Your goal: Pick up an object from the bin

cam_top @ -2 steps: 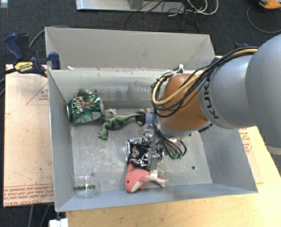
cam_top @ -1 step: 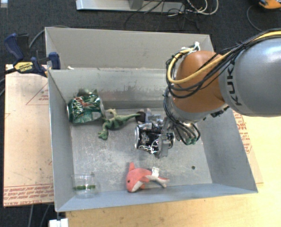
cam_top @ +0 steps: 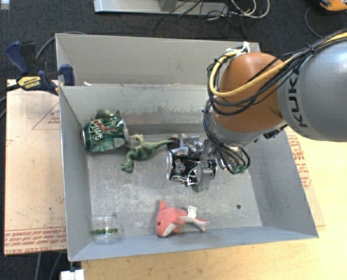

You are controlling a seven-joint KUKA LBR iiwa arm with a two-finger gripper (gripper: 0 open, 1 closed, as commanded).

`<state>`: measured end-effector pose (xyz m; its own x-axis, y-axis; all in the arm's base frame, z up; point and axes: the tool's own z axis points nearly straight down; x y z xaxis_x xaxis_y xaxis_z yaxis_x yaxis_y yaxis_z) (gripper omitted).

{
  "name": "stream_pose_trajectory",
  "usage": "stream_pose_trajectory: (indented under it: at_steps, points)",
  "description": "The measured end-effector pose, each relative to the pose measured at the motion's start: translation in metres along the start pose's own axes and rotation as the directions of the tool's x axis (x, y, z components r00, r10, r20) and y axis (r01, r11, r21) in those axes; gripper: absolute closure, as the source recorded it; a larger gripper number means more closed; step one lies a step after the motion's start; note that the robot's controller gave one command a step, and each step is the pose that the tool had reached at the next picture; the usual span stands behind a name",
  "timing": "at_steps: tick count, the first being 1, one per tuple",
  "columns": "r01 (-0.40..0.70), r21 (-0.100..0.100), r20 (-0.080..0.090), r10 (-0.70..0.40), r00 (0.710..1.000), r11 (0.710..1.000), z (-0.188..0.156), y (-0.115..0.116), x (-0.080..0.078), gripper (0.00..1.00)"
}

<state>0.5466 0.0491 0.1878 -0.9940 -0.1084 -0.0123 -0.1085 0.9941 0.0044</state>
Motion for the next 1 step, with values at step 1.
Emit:
stream_pose_trajectory:
  at_steps: [1]
  points:
    - [-0.027,0.000,0.008,0.027,1.000,1.000,-0.0456,-0.0078,-0.0248,1.00]
